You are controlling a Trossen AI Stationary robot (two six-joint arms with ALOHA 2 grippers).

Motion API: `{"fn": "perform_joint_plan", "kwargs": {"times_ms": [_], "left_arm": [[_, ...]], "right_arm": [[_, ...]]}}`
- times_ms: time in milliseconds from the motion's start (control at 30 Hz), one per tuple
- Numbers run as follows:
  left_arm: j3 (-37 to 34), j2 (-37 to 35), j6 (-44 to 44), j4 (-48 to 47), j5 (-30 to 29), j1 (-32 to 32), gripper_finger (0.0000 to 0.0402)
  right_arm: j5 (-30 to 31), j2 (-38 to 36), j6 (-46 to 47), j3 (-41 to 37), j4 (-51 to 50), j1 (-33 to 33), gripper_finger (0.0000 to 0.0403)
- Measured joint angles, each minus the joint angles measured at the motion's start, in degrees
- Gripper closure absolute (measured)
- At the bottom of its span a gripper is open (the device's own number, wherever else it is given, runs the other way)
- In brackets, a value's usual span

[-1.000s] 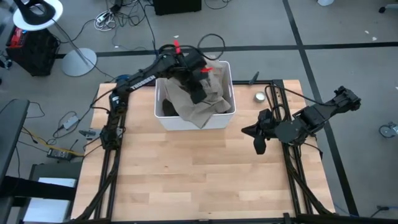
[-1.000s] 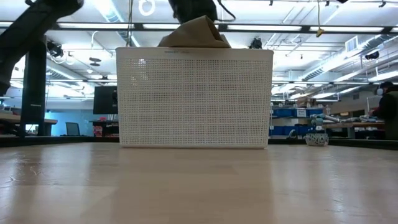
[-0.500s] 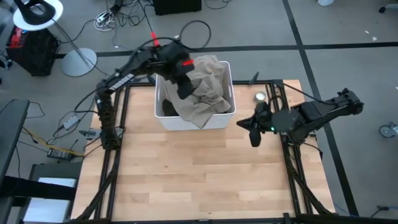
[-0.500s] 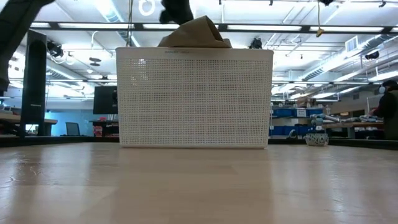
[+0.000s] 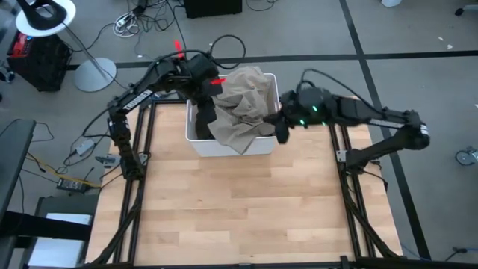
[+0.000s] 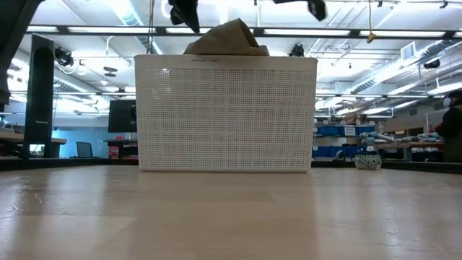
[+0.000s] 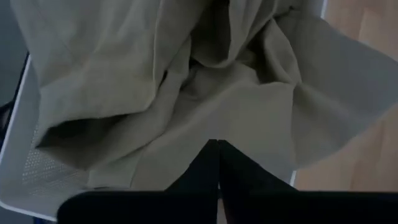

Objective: Sort clothes
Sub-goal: Put the gray shorts into the white laundry bin

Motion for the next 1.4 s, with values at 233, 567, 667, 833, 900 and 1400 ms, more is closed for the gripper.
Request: {"fn": "perform_joint_plan", "kwargs": {"times_ms": [233,567,667,833,900,1400], "left_arm": [[-9.54,-6.42,2.72,3.77,1.12,0.0,0.0399],[-39.6,-17.65,2.68,28.69,3.51,3.03,0.0401],[-46.4,-17.61,2.07,33.95,3.77,4.54,0.0401],[-57.27,-17.33,-2.74,43.31,9.38,8.35,0.0401],[-60.85,-17.53,-4.66,47.75,12.2,9.64,0.0401],[-63.85,-19.58,-12.72,47.19,16.21,10.94,0.0401]], "right_arm": [[-6.34,13.06,-7.42,16.54,-9.1,-9.89,0.0403],[-16.33,25.42,-8.89,22.21,-10.65,-17.62,0.0403],[-17.99,29.93,-9.2,22.21,-11.39,-18.27,0.0403],[-19.67,37.69,-8.06,22.23,-14.55,-18.6,0.0403],[-20.71,40.33,-7.67,22.38,-15.98,-18.68,0.0403],[-22.35,42.09,-4.96,21.96,-16.43,-18.64,0.0403]]}}
